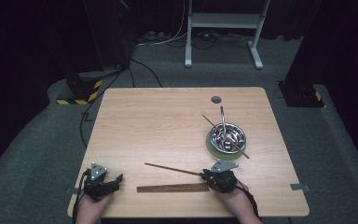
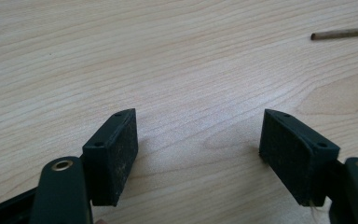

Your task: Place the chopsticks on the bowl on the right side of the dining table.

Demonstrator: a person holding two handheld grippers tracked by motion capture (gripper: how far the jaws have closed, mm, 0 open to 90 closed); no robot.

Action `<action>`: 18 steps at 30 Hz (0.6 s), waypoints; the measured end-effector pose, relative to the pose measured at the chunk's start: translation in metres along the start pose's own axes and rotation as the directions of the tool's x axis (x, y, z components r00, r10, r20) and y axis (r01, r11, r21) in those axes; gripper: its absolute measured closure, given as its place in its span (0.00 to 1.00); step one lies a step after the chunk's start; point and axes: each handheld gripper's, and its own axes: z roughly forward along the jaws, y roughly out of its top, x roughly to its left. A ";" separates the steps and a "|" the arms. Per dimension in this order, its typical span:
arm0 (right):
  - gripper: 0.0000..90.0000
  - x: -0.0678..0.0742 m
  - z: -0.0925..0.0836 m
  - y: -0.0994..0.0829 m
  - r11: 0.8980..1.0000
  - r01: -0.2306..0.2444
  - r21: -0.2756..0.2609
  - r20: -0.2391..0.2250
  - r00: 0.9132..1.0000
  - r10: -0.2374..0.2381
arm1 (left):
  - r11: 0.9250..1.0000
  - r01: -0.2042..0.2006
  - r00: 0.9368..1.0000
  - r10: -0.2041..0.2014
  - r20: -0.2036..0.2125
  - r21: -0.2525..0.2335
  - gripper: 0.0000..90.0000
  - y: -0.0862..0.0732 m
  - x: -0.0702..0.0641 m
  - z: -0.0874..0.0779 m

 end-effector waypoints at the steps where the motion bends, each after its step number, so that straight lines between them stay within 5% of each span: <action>1: 0.85 -0.002 0.000 0.000 1.000 0.005 0.000 0.005 1.000 -0.005 | 1.000 0.001 1.000 -0.001 0.000 0.000 0.31 0.000 0.000 0.000; 12: 0.85 -0.016 -0.003 -0.002 0.997 -0.076 -0.008 0.044 0.996 0.076 | 1.000 0.011 1.000 -0.011 0.004 -0.011 0.31 0.000 -0.001 0.001; 18: 0.81 -0.014 -0.003 -0.002 0.998 -0.067 -0.008 0.044 0.997 0.068 | 1.000 -0.006 1.000 0.006 -0.001 0.003 0.31 0.000 0.000 0.000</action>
